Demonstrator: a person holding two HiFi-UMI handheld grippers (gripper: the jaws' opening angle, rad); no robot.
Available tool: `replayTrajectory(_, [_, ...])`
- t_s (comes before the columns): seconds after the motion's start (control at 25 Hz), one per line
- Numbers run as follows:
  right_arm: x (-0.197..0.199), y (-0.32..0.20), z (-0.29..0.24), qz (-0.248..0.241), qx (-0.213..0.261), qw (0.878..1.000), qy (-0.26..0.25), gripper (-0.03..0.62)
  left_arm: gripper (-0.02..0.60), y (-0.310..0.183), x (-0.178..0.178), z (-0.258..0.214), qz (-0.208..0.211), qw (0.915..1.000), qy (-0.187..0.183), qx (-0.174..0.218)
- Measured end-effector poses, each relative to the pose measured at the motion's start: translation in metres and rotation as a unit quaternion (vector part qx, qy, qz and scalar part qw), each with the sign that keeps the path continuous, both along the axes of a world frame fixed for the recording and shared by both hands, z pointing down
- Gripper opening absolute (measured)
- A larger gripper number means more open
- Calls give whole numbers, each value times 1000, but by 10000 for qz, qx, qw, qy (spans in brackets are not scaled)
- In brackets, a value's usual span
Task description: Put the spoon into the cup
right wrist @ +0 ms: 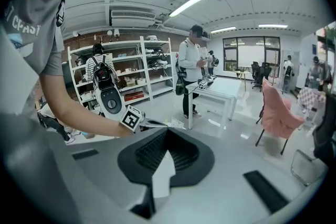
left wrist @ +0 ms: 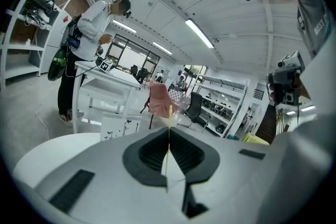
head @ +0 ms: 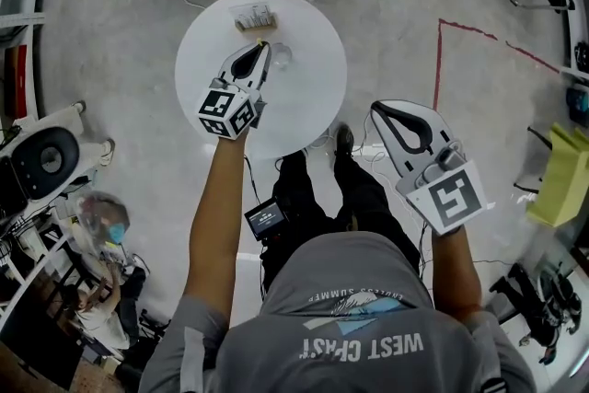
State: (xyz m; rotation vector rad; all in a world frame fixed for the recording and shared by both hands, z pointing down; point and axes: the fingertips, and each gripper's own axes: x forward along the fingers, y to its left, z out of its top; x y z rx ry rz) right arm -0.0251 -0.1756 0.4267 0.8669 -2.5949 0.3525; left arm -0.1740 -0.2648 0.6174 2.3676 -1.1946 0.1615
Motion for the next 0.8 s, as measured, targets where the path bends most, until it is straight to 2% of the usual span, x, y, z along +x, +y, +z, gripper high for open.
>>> replayTrajectory(0.08, [-2,0,-1,-30,15,10000,-13,2,9,3,2,3,95,9998,85,-123])
replayTrajectory(0.16, [-3,0,-2,-72,39,10000,-24,2,75,6,3,5,151,9996,105,-205])
replayTrajectory(0.4, [-5,0,-6,-175,50,9998,-38,2,94,11,-1,0,83,9997,13,-230])
replayTrajectory(0.6, [-8,-1,-14,-264,169,9994,-137,2,94,15,-7,-31,38,10000,-87,27])
replayTrajectory(0.8, [-13,5,-30,-461,402,9976,-310,2,92,32,-19,-85,-62,9988,-215,433])
